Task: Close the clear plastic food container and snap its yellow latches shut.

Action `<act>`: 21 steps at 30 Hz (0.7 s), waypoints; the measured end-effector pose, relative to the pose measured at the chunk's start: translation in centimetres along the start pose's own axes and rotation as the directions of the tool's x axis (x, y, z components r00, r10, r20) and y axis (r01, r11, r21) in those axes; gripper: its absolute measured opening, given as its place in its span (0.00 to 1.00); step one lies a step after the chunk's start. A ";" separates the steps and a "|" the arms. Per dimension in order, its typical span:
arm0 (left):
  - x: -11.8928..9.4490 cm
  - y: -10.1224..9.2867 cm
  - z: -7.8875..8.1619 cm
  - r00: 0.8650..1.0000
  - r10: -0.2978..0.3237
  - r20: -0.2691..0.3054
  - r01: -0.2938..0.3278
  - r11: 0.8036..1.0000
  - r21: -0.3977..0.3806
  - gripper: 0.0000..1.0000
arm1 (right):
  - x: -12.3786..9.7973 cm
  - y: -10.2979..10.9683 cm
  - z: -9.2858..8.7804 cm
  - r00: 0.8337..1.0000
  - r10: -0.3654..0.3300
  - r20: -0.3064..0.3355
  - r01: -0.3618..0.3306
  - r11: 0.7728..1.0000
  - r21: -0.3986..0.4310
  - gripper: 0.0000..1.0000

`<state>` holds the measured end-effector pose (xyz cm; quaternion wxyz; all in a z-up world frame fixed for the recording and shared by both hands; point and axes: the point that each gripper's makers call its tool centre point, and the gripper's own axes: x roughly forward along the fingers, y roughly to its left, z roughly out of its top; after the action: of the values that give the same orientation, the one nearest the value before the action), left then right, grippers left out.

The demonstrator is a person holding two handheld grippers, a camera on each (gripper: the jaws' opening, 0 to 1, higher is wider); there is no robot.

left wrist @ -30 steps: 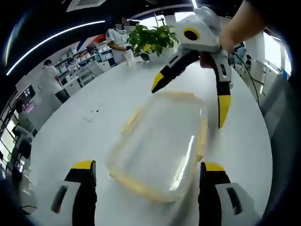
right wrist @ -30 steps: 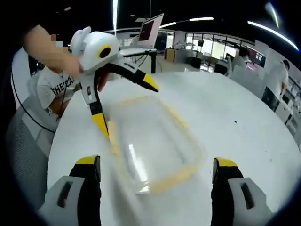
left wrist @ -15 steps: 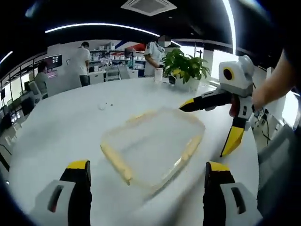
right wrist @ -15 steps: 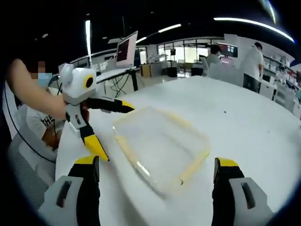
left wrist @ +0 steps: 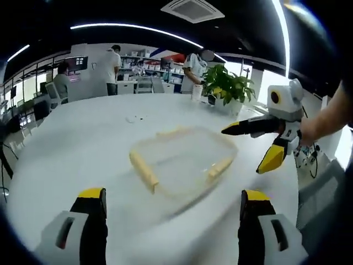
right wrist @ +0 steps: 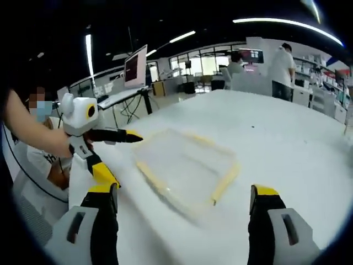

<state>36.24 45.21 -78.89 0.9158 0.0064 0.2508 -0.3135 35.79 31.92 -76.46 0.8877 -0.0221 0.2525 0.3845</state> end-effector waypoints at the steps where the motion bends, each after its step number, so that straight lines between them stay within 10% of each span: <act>1: -0.1 0.0 0.0 1.000 0.005 0.006 -0.005 1.000 -0.031 0.99 | -0.3 -0.1 0.0 1.000 -0.009 0.002 0.009 1.000 0.004 0.98; 21: -5.0 1.9 0.2 0.995 0.079 0.068 -0.066 0.983 -0.173 0.91 | -5.1 -1.6 0.8 0.986 -0.156 0.059 0.153 0.987 0.048 0.85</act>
<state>34.04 49.57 -76.72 0.9326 -0.0744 0.2419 -0.2574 34.38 27.57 -73.62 0.9225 -0.0101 0.2304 0.3094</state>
